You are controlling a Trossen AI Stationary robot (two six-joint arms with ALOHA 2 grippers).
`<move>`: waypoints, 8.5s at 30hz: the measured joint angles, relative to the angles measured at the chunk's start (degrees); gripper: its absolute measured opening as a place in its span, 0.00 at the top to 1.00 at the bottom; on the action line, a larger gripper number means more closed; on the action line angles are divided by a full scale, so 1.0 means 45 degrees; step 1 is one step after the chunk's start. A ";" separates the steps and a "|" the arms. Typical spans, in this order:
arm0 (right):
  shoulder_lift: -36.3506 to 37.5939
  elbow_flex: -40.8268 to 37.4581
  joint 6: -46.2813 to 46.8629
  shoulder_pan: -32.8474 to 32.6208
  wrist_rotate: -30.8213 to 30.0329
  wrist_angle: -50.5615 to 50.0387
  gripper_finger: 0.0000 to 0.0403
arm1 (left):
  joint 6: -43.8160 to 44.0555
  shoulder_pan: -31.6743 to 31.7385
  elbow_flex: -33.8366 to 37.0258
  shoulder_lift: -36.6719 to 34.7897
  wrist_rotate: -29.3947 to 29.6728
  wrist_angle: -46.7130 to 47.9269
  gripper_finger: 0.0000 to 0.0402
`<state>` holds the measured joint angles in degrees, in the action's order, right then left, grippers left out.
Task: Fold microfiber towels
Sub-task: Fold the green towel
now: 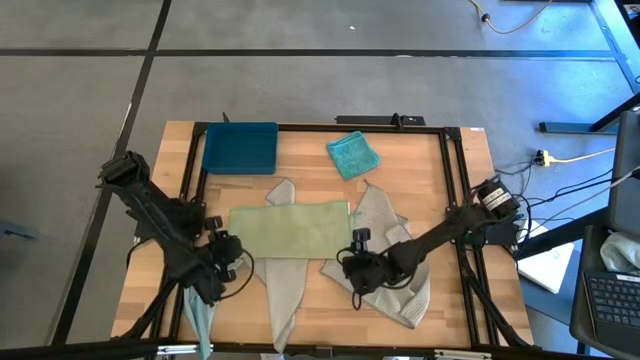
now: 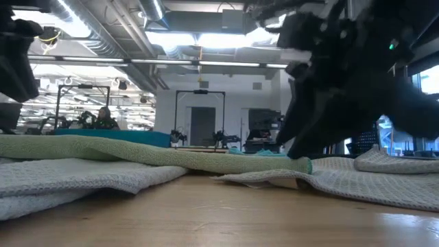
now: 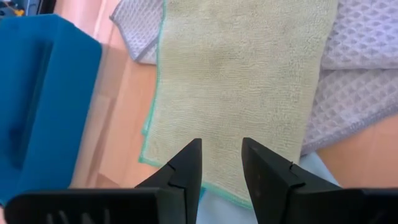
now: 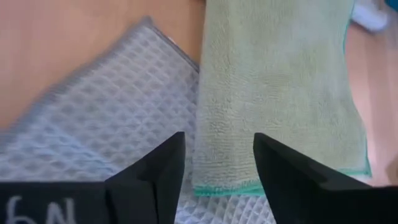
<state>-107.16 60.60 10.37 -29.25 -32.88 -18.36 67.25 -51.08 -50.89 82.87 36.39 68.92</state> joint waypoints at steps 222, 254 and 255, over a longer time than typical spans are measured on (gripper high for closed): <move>0.0597 0.1909 -0.4376 0.3137 0.4455 0.3383 0.52 | -2.2635 0.3996 0.0272 0.1304 -0.0953 -1.2798 1.00; -0.1869 0.1885 -0.5378 0.4925 1.0264 0.4747 0.36 | -2.2417 0.4044 0.0291 0.1598 -0.0740 -1.3249 1.00; -0.1869 0.1885 -0.5372 0.4928 1.0242 0.4758 0.37 | -2.2417 0.4044 0.0291 0.1598 -0.0736 -1.3249 1.00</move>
<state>-115.57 69.08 -13.80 -7.07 13.20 3.05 -33.63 -32.88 -49.58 90.06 33.08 9.30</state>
